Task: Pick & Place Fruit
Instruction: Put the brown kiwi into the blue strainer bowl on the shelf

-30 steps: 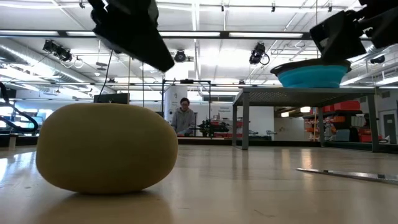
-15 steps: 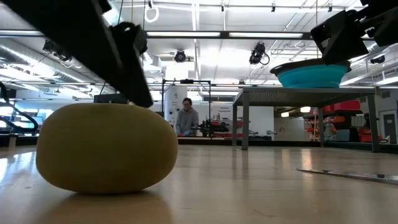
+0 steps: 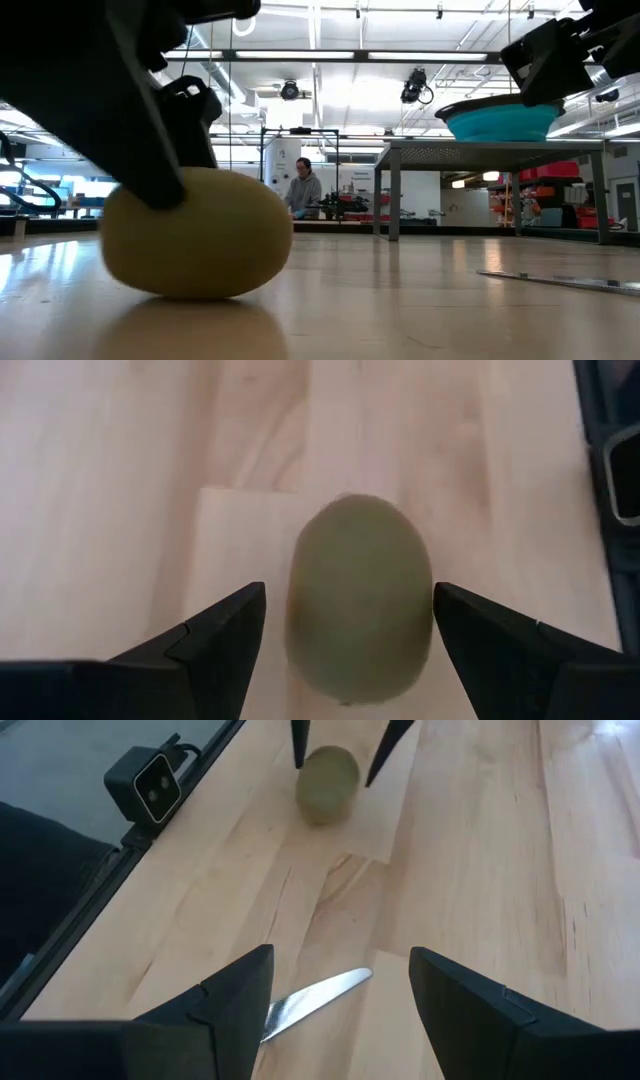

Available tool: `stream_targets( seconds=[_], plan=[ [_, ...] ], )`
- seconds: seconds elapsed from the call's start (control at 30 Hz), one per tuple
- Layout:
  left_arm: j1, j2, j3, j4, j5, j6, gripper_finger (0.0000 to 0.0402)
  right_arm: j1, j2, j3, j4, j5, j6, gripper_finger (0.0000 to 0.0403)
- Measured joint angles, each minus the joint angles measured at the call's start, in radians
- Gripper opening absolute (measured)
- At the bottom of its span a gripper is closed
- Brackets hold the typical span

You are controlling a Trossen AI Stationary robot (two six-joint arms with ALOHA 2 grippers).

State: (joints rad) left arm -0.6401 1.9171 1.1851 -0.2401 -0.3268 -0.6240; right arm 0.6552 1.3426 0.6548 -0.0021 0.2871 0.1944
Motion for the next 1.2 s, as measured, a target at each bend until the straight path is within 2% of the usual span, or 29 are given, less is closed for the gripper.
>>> stream_targets(
  seconds=[0.2,0.43,0.63,0.9,1.07,1.13,1.2],
  plan=[
    [0.003,0.000,0.000,-0.032,-0.093,-0.007,0.0297,0.000,0.000,0.000,0.000,0.000,0.000,0.0245],
    [0.006,0.000,0.000,-0.092,-0.117,-0.018,0.0282,0.000,0.000,0.000,0.000,0.000,0.000,0.0245],
    [0.009,0.021,0.001,-0.067,-0.141,-0.031,0.0263,0.000,0.000,0.000,0.000,-0.002,0.008,0.0245],
    [0.013,0.044,0.003,-0.023,-0.169,0.003,0.0259,0.000,0.000,-0.004,0.000,-0.002,0.010,0.0245],
    [0.017,0.045,0.017,-0.037,-0.198,0.045,0.0259,0.000,0.000,-0.031,0.059,0.007,0.006,0.0245],
    [0.020,0.047,0.034,-0.044,-0.274,0.100,0.0258,0.000,0.000,-0.047,0.107,0.050,0.003,0.0245],
    [0.024,0.047,0.054,-0.025,-0.408,0.164,0.0258,-0.001,0.000,-0.059,0.144,0.128,0.008,0.0245]
  ],
)
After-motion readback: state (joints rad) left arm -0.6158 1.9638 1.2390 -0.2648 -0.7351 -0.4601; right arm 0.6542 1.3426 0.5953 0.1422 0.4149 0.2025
